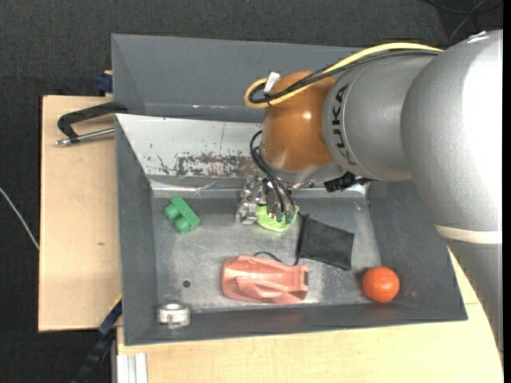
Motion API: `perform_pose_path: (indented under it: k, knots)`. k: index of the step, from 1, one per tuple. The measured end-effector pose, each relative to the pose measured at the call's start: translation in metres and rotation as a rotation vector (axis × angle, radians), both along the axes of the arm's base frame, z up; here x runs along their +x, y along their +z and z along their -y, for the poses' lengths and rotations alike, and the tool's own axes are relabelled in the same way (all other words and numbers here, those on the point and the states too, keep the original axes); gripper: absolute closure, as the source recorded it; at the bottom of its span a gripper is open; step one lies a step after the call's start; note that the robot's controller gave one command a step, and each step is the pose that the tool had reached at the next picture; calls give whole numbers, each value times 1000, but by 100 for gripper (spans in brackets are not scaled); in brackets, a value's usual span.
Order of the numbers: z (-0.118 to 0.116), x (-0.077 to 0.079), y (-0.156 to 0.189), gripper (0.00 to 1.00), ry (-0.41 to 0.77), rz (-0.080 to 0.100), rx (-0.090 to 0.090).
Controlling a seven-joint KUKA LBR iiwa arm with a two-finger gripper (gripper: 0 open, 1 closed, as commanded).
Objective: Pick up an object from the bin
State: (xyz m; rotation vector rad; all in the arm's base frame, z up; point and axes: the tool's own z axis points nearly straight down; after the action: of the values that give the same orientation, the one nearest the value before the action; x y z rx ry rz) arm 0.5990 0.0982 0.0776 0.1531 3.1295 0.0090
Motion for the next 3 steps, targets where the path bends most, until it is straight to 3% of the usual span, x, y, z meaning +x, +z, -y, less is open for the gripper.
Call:
perform_pose_path:
  k: [3]
  knots:
    - [0, -1, 42, 100, -1, -6, -3]
